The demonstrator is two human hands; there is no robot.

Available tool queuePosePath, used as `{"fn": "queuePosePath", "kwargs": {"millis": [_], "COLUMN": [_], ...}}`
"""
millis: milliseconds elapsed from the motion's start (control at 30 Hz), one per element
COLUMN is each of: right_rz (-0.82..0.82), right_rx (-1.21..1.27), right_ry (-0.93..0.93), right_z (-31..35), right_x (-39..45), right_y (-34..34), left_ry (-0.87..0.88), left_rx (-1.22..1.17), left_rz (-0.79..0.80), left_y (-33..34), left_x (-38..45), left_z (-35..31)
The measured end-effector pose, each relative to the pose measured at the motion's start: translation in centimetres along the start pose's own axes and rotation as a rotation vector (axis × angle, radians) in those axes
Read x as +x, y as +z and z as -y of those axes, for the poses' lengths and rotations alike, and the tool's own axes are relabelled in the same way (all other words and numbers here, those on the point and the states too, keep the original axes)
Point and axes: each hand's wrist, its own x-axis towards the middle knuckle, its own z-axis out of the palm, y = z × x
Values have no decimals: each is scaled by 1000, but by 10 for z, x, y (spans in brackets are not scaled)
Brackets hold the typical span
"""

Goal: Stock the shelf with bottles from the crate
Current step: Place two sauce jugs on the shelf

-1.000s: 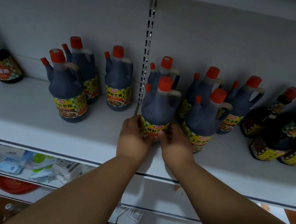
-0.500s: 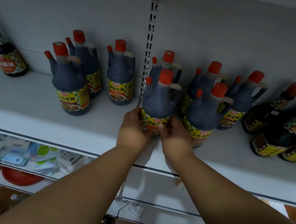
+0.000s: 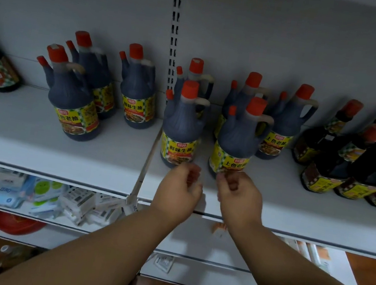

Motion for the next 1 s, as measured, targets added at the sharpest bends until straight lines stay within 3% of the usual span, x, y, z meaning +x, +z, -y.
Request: {"fn": "queuePosePath", "kwargs": {"millis": [133,367,1000], "right_rz": [-107,16,17], "right_rx": [26,94,60], "right_ry": [44,-40,-30], "right_z": [-10,-15,-9], "right_x": [20,42,52], "right_y": [-18,-20,-22], "left_ry": [59,51,38], "left_rx": [-37,-154,-177], "left_rz": [51,2,-16], "left_y": [19,43,44], "left_x": [10,28,39], "left_z": [-20,-36,-40]}}
